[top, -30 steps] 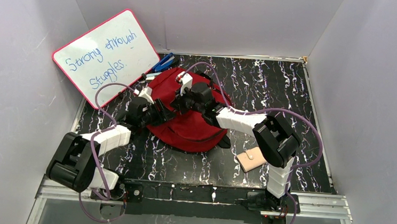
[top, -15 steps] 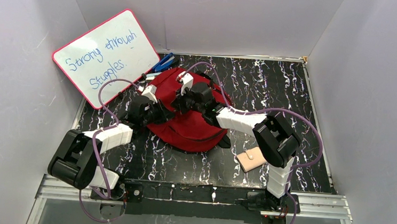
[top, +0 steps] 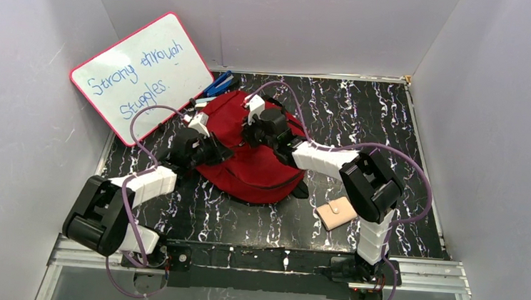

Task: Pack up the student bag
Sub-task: Zip the student bag at the center of the board.

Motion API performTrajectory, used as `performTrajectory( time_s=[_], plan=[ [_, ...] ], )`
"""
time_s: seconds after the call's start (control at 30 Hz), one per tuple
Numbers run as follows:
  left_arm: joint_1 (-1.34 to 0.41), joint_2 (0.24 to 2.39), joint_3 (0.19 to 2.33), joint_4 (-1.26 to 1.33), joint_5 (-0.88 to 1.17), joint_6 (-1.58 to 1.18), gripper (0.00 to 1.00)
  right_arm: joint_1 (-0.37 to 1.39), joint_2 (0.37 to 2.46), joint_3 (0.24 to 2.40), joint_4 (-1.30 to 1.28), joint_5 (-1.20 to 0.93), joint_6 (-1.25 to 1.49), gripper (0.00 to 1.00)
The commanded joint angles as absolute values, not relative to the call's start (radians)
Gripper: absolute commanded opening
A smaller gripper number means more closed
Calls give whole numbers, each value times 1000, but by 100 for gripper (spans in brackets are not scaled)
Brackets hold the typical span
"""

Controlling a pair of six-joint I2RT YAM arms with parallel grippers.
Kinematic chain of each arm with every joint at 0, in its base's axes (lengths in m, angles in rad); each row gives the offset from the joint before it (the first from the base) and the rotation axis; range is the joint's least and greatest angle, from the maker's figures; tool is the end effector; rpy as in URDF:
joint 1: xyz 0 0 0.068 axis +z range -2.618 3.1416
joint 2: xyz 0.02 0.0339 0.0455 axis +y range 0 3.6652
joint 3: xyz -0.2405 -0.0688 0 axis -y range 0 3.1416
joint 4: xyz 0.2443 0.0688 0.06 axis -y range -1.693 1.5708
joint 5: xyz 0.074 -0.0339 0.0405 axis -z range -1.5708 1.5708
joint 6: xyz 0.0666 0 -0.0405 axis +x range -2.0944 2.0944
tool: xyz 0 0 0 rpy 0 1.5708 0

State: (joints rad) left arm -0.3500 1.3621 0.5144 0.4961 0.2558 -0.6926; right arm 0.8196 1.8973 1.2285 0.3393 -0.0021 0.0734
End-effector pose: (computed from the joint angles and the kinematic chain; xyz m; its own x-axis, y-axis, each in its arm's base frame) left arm 0.2824 -0.1210 0.1576 -0.6033 -0.4374 -0.6669 0.2204 0.7121 -0.6665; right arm 0.3132 0.3356 0.1914 -0.2739 -0.1859 -0.9436 -0.7141 0.6966 0.0701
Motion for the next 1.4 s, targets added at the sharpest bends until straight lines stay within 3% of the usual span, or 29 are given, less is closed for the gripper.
performTrajectory(
  time_s=[0.0, 0.5, 1.17, 1.2, 1.33, 1.37],
  plan=[
    [-351, 1304, 500, 430, 258, -691, 0, 753, 1885, 1290, 416, 60, 32, 0],
    [-352, 1044, 440, 133, 166, -711, 0, 660, 1942, 1366, 439, 28, -27, 0],
    [-351, 979, 459, 6, 83, -717, 0, 567, 2097, 1536, 314, 111, -149, 0],
    [-351, 983, 465, 5, 83, -715, 0, 566, 2082, 1526, 315, 100, -142, 1],
    [-351, 1019, 519, -32, 84, -682, 1, 566, 1978, 1476, 304, 47, -101, 40],
    [-352, 1031, 544, -44, 82, -658, 10, 565, 1941, 1452, 306, 46, -85, 43]
  ],
)
